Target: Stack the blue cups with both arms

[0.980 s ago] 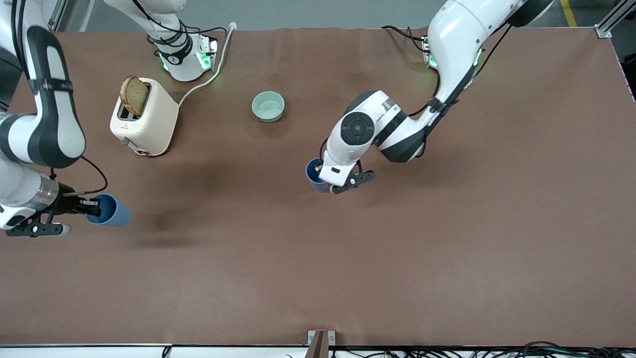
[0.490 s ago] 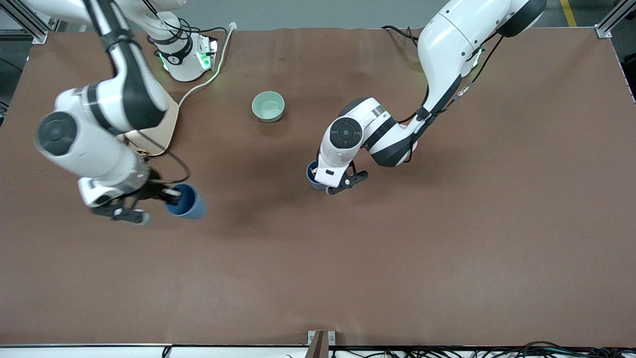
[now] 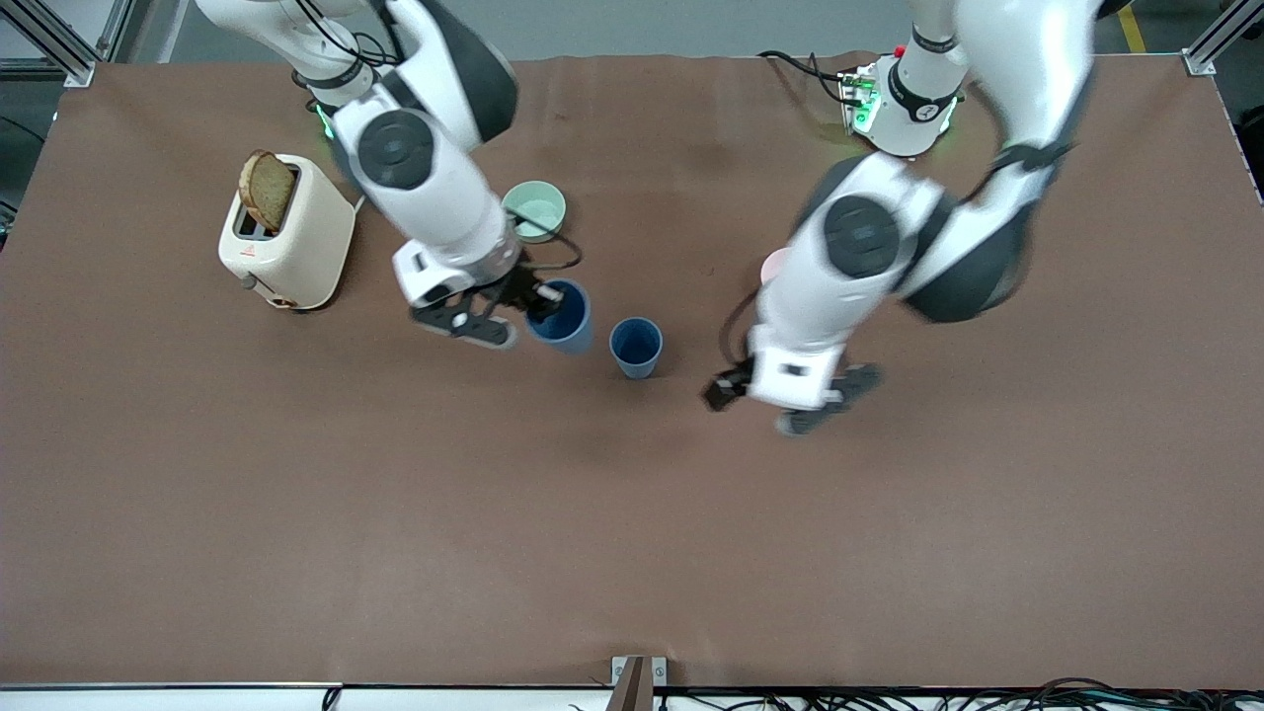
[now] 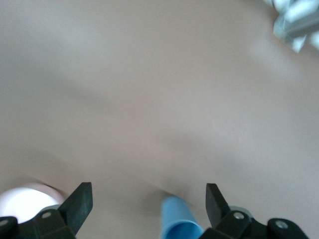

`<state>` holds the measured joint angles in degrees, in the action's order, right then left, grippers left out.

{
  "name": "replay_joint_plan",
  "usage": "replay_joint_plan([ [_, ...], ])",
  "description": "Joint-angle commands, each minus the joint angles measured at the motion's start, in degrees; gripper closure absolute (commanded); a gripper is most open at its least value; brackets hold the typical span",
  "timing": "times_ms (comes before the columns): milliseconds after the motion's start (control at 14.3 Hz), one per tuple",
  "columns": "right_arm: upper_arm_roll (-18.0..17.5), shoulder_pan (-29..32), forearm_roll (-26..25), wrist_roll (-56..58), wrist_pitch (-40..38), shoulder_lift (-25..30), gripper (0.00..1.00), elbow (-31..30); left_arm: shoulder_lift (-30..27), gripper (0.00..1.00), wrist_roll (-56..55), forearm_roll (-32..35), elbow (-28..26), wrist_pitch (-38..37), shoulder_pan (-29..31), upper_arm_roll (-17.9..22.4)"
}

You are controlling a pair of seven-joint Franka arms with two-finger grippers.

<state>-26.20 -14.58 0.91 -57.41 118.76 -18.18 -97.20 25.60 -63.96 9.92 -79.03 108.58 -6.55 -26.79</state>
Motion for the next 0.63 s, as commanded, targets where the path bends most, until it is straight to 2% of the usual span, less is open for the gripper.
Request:
replay_joint_plan([
  [0,0.01,-3.70,-2.04,-3.76,2.17,-5.19,0.98,2.72,-9.58,0.00,8.55,0.71,-2.53,-7.39,6.27,-0.28],
  [280,0.01,-4.58,-3.64,-4.11,3.40,-7.30,0.98,3.24,-19.24,0.00,27.25,-0.08,-2.53,-15.66,14.62,-0.28],
  [420,0.01,-4.67,-3.55,-4.11,5.07,-8.44,0.98,3.24,-21.81,0.00,36.49,-0.96,-2.53,-19.34,18.31,-0.46],
  [560,0.01,-5.02,-3.81,-4.11,5.34,-9.32,0.98,3.24,-23.74,0.00,43.27,-1.14,-2.53,-23.21,19.38,-0.28],
])
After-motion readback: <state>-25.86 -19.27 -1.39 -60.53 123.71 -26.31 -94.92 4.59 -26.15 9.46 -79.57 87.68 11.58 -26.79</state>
